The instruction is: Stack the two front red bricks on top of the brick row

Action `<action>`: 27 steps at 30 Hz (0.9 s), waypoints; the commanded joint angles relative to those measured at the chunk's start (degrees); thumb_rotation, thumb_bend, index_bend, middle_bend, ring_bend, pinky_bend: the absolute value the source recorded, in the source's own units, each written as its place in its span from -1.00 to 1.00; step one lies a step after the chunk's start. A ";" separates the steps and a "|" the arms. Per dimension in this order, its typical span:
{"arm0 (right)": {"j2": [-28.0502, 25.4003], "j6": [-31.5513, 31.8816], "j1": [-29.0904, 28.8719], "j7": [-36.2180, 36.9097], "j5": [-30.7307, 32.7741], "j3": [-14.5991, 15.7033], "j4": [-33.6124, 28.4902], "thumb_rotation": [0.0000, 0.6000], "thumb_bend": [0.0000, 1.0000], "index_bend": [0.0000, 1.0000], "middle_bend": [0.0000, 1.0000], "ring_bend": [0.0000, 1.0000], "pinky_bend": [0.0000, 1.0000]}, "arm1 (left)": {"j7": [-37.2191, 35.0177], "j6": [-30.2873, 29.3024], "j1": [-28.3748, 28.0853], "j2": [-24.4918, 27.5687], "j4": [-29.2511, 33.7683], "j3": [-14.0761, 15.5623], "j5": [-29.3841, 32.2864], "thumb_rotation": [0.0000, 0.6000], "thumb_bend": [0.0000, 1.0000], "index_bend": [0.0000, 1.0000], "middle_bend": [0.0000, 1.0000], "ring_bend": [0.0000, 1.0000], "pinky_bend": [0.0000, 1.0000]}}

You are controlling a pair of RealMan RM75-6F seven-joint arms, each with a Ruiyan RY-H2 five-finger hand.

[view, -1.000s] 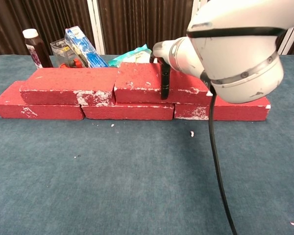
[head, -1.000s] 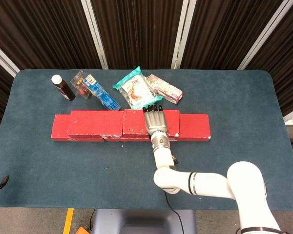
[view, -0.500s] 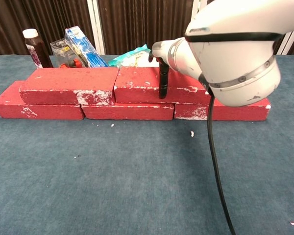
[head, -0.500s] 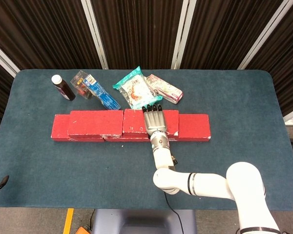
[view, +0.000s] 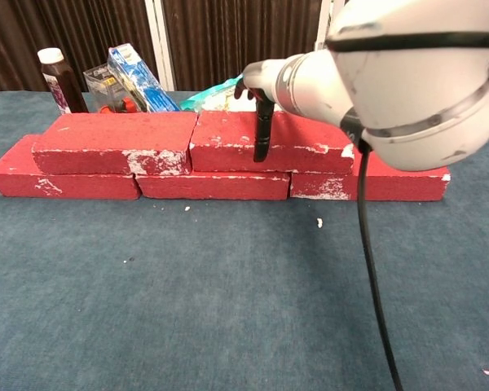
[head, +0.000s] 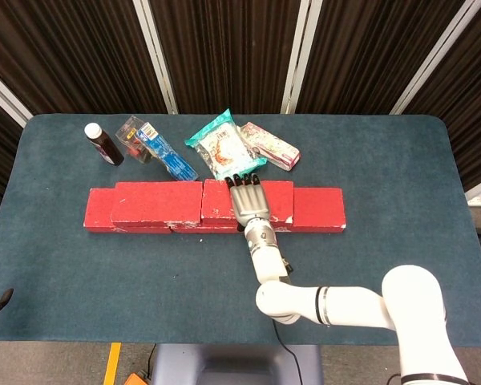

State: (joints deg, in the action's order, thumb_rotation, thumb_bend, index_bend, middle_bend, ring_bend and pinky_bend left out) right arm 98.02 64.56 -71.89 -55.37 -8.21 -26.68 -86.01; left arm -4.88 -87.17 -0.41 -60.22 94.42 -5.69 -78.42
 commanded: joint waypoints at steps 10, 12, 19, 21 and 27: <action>-26.16 15.93 23.71 14.87 -38.66 12.95 -38.19 1.00 -1.00 -0.64 -0.68 -0.97 -1.00 | 0.91 -0.22 -0.40 -0.85 -0.48 -0.05 -0.76 1.00 -0.55 -1.00 -1.00 -1.00 -0.99; -28.85 19.16 30.19 20.02 -50.50 19.71 -38.50 1.00 -1.00 -0.64 -0.68 -0.97 -1.00 | 1.32 -0.24 -0.46 -1.01 -0.42 -0.01 -0.84 1.00 -0.54 -1.00 -1.00 -1.00 -0.99; -28.11 29.63 48.28 42.86 -77.11 36.36 -20.68 1.00 -1.00 -0.64 -0.68 -0.97 -1.00 | 1.99 -0.30 -0.63 -1.51 -0.56 -0.11 -0.84 1.00 -0.54 -1.00 -1.00 -1.00 -0.99; -25.24 32.17 51.86 47.95 -80.61 38.11 -12.20 1.00 -1.00 -0.63 -0.68 -0.98 -1.00 | 1.02 0.06 -0.75 -1.38 -0.79 -0.14 -0.84 1.00 -0.54 -1.00 -1.00 -1.00 -0.99; -19.98 37.85 58.67 50.51 -78.99 34.51 -0.13 1.00 -1.00 -0.62 -0.68 -0.97 -1.00 | 0.23 -0.35 -0.88 -1.61 -2.08 -0.16 -1.73 1.00 -0.55 -1.00 -1.00 -1.00 -0.99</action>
State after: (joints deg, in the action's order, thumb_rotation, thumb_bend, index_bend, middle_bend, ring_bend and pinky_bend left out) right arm 75.17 96.51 -20.31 -8.86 -86.00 6.20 -93.92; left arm -4.57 -87.42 -1.27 -61.76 92.46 -5.90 -79.99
